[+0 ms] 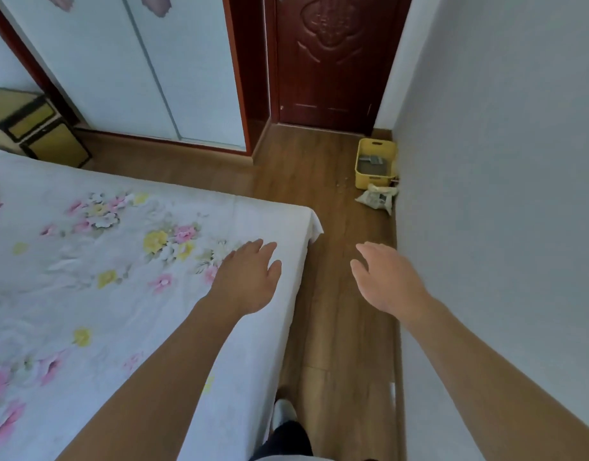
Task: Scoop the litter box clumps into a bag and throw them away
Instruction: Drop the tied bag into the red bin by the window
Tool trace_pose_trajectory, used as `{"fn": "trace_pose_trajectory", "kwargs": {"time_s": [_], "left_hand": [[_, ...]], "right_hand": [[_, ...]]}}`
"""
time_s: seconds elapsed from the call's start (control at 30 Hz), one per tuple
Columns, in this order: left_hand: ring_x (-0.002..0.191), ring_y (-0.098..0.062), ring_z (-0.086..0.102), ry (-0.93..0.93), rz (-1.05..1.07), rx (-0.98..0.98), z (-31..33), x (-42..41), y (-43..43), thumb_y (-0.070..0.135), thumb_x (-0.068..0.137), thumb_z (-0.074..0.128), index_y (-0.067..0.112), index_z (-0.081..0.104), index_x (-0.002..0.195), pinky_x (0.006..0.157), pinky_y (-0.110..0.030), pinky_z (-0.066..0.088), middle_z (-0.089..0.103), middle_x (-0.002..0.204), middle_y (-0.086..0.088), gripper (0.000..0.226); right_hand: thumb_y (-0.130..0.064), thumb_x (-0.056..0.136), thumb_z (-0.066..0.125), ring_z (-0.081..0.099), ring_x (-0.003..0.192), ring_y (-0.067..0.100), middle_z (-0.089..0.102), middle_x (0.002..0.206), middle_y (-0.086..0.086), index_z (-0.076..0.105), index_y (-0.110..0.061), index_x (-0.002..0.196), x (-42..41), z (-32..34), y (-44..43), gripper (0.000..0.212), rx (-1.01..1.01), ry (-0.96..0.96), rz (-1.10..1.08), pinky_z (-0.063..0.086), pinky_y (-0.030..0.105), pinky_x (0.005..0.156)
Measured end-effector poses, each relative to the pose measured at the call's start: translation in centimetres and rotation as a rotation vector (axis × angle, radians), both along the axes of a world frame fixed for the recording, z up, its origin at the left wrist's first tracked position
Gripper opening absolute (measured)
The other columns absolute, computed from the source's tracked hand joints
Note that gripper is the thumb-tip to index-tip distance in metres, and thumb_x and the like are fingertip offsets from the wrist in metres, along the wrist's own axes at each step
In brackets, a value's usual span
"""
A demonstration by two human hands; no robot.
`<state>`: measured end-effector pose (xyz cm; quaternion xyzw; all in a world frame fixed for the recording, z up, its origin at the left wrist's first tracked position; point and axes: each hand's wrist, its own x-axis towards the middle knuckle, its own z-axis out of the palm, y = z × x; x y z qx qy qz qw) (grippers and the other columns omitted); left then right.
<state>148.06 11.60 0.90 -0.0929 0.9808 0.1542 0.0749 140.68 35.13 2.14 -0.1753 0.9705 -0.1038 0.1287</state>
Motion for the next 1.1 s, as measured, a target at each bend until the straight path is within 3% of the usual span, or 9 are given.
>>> {"fn": "trace_pose_trajectory", "kwargs": {"time_s": [0.4, 0.73, 1.0, 1.1], "left_hand": [[0.145, -0.021, 0.028, -0.010, -0.134, -0.042, 0.7, -19.1, -0.4, 0.044, 0.103, 0.026, 0.028, 0.028, 0.151, 0.118, -0.040, 0.023, 0.029, 0.159, 0.002, 0.051], [0.148, -0.021, 0.023, -0.040, -0.130, -0.075, 1.4, -36.2, 1.7, 0.047, 0.102, 0.027, 0.029, 0.024, 0.152, 0.119, -0.043, 0.020, 0.026, 0.160, 0.005, 0.052], [0.149, -0.020, 0.019, -0.072, -0.105, -0.070, 1.6, -47.4, 0.7, 0.051, 0.101, 0.025, 0.031, 0.022, 0.152, 0.121, -0.045, 0.019, 0.023, 0.161, 0.005, 0.054], [0.149, -0.020, 0.018, -0.059, -0.123, -0.033, 1.1, -52.4, 0.2, 0.050, 0.102, 0.027, 0.031, 0.022, 0.152, 0.121, -0.044, 0.017, 0.023, 0.161, 0.006, 0.054]], "right_hand": [[-0.041, 0.105, 0.029, 0.027, 0.148, 0.021, 0.032, 0.160, 0.000, 0.032, -0.019, 0.153, -15.1, 0.1, 0.0, 0.053, -0.032, -0.027, -0.156, 0.024, 0.040, 0.121], [-0.042, 0.104, 0.029, 0.031, 0.146, 0.022, 0.035, 0.158, 0.001, 0.034, -0.019, 0.152, -33.3, -0.8, 2.4, 0.053, -0.087, -0.029, -0.167, 0.029, 0.043, 0.119], [-0.045, 0.102, 0.030, 0.052, 0.128, 0.024, 0.056, 0.140, 0.002, 0.049, -0.021, 0.139, -45.8, 0.1, 1.5, 0.049, -0.076, 0.000, -0.145, 0.047, 0.045, 0.104], [-0.044, 0.102, 0.030, 0.053, 0.127, 0.023, 0.057, 0.139, 0.000, 0.051, -0.021, 0.138, -50.2, -0.5, 1.2, 0.047, -0.059, -0.005, -0.156, 0.047, 0.043, 0.104]]}}
